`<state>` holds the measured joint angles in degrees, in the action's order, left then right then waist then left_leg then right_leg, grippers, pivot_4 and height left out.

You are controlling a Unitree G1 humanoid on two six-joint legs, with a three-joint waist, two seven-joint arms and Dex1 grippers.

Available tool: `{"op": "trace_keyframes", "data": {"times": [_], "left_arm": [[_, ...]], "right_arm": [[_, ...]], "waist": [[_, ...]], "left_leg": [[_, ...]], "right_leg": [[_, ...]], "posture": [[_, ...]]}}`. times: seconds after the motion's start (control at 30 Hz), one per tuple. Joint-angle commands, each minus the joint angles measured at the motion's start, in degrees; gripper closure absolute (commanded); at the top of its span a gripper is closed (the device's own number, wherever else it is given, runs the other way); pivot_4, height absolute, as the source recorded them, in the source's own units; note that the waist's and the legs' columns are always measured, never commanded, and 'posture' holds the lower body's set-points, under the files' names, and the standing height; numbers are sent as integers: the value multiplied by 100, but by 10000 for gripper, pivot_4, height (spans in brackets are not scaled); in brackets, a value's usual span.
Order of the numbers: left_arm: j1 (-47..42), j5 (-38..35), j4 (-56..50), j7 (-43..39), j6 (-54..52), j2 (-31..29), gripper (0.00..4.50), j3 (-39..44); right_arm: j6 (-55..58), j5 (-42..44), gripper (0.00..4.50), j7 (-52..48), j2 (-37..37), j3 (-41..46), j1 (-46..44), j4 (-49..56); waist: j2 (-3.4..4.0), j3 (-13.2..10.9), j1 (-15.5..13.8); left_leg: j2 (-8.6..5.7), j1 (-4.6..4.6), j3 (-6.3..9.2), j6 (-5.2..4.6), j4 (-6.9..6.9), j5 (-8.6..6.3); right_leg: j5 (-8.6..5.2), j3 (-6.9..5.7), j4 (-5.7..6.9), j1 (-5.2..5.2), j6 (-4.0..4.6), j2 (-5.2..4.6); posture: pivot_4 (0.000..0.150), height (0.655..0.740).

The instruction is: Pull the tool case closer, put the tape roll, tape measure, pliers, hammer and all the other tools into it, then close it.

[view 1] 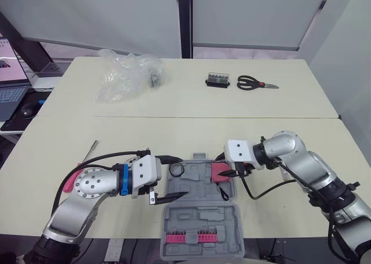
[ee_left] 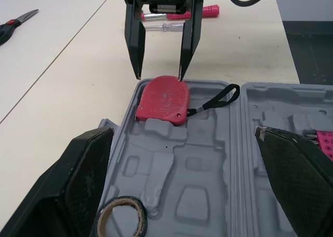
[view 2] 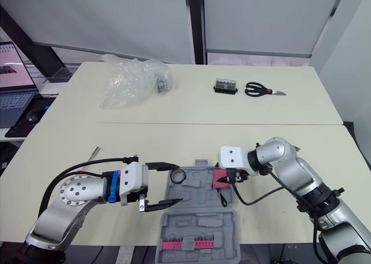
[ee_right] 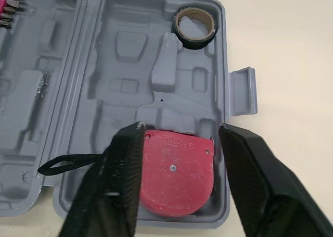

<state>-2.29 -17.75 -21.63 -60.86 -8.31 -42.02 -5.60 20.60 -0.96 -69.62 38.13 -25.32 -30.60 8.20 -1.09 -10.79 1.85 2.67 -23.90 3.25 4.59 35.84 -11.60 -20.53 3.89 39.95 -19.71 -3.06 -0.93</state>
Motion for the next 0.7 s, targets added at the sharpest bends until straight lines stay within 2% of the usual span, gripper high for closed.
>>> {"op": "trace_keyframes", "data": {"times": [0.03, 0.4, 0.7], "left_arm": [[-50, -70, -100, -73, 81, -49, 0, 57], [-168, -52, -54, -178, 74, -57, 0, 46], [-198, -37, -80, -188, 44, -33, 0, -33]], "right_arm": [[-171, 87, 28067, 86, 36, 183, 114, 186], [-1579, 363, 28067, 404, -291, 623, 579, -1211], [-1726, 33, 28067, 393, -388, 341, 556, -2082]], "waist": [[0, 0, -1], [-1, 0, 0], [-2, 0, 1]], "left_leg": [[0, 0, 0, 0, 0, 0], [-1, 1, -1, 0, 1, 0], [0, 9, -2, 0, 0, 0]], "right_leg": [[0, 0, 0, 0, 0, 0], [0, 1, -1, 3, 0, 0], [0, 2, -1, 10, 0, 0]], "posture": [[1500, 7400], [1500, 7400], [1500, 7400]]}}
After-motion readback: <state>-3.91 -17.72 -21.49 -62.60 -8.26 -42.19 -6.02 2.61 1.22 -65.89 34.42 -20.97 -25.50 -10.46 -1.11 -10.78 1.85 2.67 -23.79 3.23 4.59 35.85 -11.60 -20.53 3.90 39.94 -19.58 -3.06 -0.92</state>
